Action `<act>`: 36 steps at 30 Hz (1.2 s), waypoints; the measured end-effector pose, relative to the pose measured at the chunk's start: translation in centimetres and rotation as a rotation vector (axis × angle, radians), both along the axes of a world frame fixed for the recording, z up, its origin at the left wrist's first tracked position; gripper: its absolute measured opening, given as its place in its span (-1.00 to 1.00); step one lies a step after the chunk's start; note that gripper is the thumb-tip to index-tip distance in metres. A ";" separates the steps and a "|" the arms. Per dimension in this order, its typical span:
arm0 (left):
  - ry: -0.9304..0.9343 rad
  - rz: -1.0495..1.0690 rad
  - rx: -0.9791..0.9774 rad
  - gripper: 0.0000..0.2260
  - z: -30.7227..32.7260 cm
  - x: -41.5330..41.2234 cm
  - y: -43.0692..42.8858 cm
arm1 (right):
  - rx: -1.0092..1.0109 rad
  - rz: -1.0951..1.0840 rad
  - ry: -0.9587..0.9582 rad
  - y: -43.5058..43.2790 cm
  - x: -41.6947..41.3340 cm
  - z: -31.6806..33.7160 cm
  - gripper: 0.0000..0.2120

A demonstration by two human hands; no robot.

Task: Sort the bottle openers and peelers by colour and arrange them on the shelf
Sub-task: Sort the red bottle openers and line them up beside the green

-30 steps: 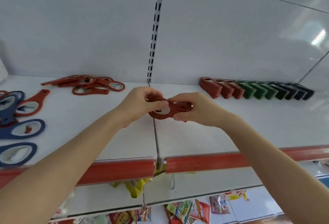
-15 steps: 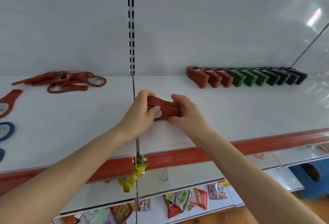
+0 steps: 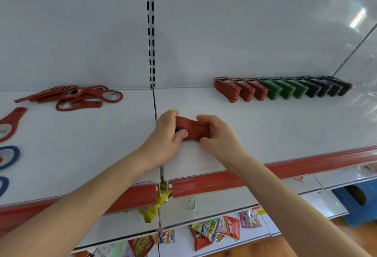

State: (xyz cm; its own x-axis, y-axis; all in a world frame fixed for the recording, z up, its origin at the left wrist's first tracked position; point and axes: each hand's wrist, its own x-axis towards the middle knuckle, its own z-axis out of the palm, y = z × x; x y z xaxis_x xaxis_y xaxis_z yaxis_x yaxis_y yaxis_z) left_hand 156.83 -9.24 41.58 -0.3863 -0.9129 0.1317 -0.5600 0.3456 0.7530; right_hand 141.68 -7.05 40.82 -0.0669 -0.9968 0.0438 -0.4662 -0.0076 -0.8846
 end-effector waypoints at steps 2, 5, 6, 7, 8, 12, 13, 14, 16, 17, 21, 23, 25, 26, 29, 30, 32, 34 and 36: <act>-0.028 -0.010 -0.010 -0.56 -0.1 0.1 0.0 | -0.014 0.068 0.093 0.0 -0.5 0.4 -0.51; -0.044 0.001 -0.060 -0.61 0.1 0.2 -0.2 | -0.051 0.113 0.107 -0.1 -1.3 1.1 -0.54; -0.041 0.005 -0.081 -0.62 0.3 0.2 -0.3 | -0.067 0.109 0.080 -0.1 -1.5 1.3 -0.54; -0.047 0.002 -0.094 -0.63 0.3 0.3 -0.5 | -0.082 0.110 0.066 -0.1 -1.5 1.4 -0.55; -0.071 -0.011 -0.105 -0.64 0.2 0.3 -0.6 | -0.088 0.117 0.081 -0.2 -1.6 1.4 -0.55; -0.289 -0.072 -0.208 -0.70 -0.6 0.8 -1.1 | -0.054 0.169 0.238 -0.3 -2.0 0.8 -0.57; -0.320 -0.075 -0.226 -0.70 -0.6 1.0 -1.1 | -0.043 0.188 0.249 -0.3 -2.2 0.9 -0.58; -0.340 -0.080 -0.248 -0.70 -0.6 1.0 -1.1 | -0.031 0.211 0.256 -0.3 -2.3 1.2 -0.57; -0.379 -0.088 -0.290 -0.69 -0.6 1.2 -1.1 | -0.012 0.253 0.285 -0.5 -2.5 1.9 -0.56; -0.389 -0.092 -0.299 -0.68 -0.6 1.2 -1.1 | -0.015 0.262 0.295 -0.5 -2.5 2.2 -0.58; -0.294 -0.110 -0.161 -0.71 0.7 1.5 -1.5 | -0.045 0.266 0.213 -0.2 -2.2 3.4 -0.75; -0.133 -0.083 -0.015 -0.63 2.0 2.1 -2.0 | 0.017 0.271 0.046 0.2 -2.2 4.4 -0.78; 0.082 -0.030 0.088 -0.60 3.1 2.5 -2.5 | 0.096 0.242 -0.116 0.2 -2.3 5.3 -0.81; 0.192 -0.010 0.121 -0.64 3.4 2.5 -2.6 | 0.142 0.226 -0.175 0.1 -2.3 5.6 -0.84; 0.444 0.096 0.230 -0.77 4.3 1.8 -2.4 | 0.279 0.212 -0.370 0.0 -1.8 6.2 -0.77; 0.514 0.138 0.280 -0.76 4.4 1.6 -2.2 | 0.321 0.207 -0.455 0.1 -1.5 6.4 -0.73; 0.663 0.196 0.387 -0.72 4.5 1.3 -1.9 | 0.387 0.194 -0.604 0.4 -1.2 6.5 -0.69; 0.817 0.197 0.493 -0.72 4.6 1.1 -1.4 | 0.439 0.194 -0.706 0.6 -0.8 6.6 -0.68; 0.983 0.163 0.534 -0.80 4.8 0.6 -0.8 | 0.488 0.201 -0.770 0.7 -0.5 6.5 -0.66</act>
State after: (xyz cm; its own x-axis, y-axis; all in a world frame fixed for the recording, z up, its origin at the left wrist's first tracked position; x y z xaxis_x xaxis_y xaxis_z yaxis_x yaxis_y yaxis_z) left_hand 157.40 -10.07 46.36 -0.2017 -0.9734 -0.1088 0.3481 -0.1751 0.9209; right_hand 141.15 -6.32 47.32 0.2722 -0.8891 -0.3681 0.2194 0.4298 -0.8759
